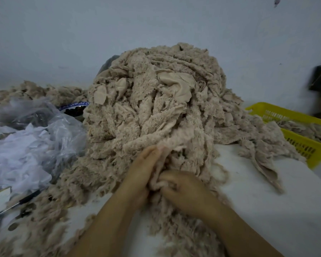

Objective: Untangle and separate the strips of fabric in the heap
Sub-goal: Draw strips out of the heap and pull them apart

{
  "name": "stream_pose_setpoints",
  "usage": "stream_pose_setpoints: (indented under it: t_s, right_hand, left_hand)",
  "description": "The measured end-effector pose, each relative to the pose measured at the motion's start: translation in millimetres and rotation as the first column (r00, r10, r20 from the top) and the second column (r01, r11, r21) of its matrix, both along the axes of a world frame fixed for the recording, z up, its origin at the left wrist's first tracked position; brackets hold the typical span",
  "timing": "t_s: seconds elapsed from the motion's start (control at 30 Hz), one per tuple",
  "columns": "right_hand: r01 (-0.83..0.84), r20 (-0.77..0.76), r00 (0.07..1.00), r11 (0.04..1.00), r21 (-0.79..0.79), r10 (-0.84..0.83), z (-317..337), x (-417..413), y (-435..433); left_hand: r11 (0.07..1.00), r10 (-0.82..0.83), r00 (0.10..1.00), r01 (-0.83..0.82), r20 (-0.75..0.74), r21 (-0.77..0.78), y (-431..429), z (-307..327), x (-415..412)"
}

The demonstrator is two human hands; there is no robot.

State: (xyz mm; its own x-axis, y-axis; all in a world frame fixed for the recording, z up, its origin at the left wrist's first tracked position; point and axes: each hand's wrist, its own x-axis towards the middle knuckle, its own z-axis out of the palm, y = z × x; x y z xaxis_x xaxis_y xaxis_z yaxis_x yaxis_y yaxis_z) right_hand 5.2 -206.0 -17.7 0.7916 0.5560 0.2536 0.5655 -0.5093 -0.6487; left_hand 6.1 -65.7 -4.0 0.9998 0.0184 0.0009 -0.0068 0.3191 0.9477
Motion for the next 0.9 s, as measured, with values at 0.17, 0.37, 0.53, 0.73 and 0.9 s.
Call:
stream_pose_setpoints:
  t_s: [0.17, 0.37, 0.53, 0.73, 0.9]
  right_hand:
    - [0.103, -0.104, 0.990, 0.994, 0.042, -0.099, -9, 5, -7]
    - [0.327, -0.120, 0.945, 0.889, 0.322, -0.304, -1, 14, -15]
    - [0.380, -0.144, 0.924, 0.818, 0.432, -0.353, 5, 18, -19]
    - [0.402, -0.088, 0.911, 0.819, 0.409, -0.403, 8, 20, -22]
    - [0.510, -0.175, 0.850, 0.694, 0.508, -0.496, 10, 23, -32]
  left_hand:
    - [0.944, -0.032, 0.999, 0.033, 0.007, -0.328, 23, 12, 2]
    - [0.887, -0.138, 0.985, 0.074, 0.107, 0.457, 2, 5, -4]
    - [0.814, -0.051, 0.989, -0.041, 0.141, 0.580, 2, -2, -3]
    - [0.934, 0.095, 0.995, -0.091, -0.005, -0.347, 17, 11, 2]
    - [0.767, 0.155, 0.988, -0.110, 0.015, -0.632, 30, 14, 2]
